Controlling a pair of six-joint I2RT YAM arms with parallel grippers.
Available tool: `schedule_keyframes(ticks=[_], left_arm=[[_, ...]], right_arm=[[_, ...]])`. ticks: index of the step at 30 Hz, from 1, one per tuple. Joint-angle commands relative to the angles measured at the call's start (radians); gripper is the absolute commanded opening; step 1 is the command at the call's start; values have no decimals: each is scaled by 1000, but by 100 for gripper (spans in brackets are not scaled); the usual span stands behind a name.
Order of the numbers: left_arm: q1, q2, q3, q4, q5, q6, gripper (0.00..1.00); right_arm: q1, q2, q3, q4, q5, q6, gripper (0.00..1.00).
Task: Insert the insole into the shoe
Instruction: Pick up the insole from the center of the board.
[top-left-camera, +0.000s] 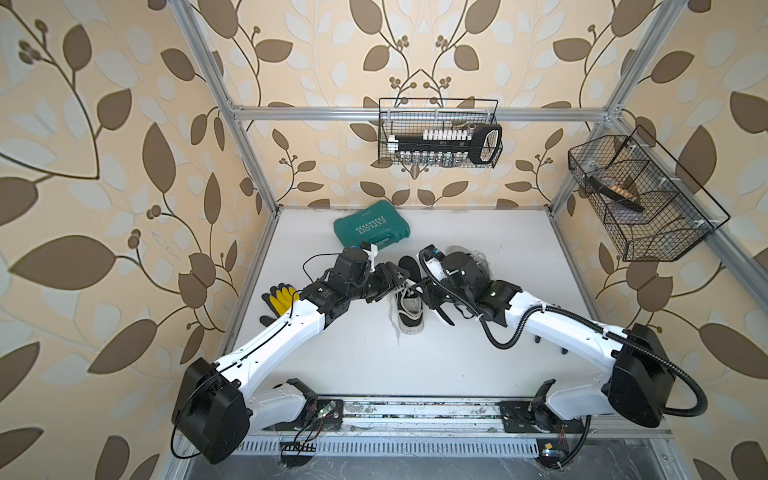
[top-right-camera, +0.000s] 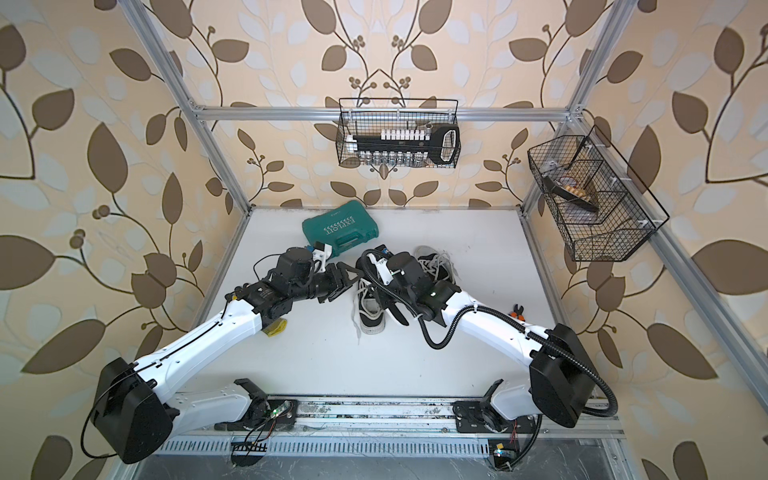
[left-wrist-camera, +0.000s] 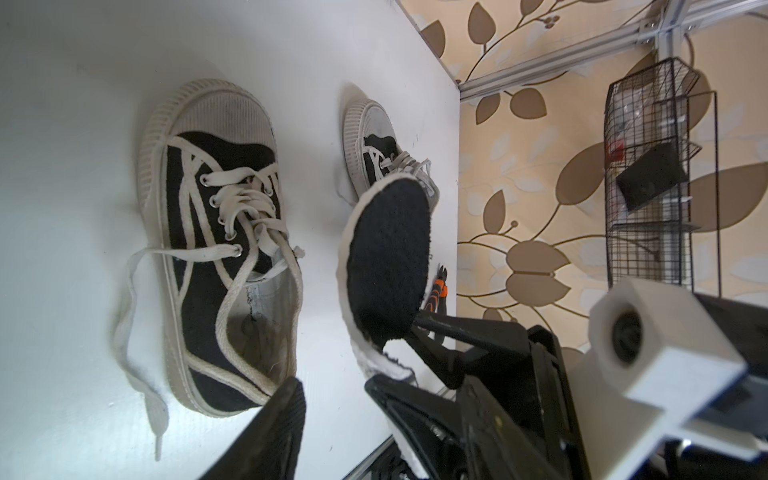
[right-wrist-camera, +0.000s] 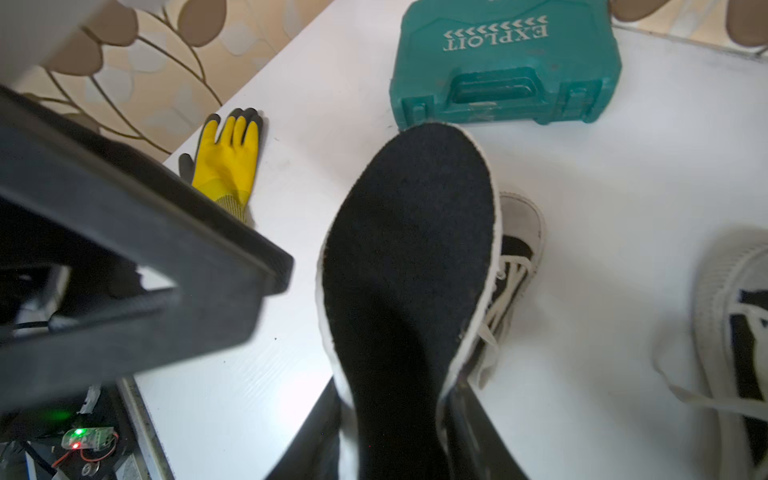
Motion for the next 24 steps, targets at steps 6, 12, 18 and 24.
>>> schedule_keyframes(ticks=[6,12,18,24], left_arm=[[7,197,305,-439,11,653,60],[-37,238,339,-488,-111,1070,53],[-115,314,319,-459,-146,1416,51],[-171,432,350,-473,-190,1554,43]], right_arm=[[-103,-118,2,-285,57,28,36],[-214,-184,-44,-334,3,32,36],[-287,-207,-45,-357,-50,17,35],[-315,-210,-36,-369,-70,-1,35]])
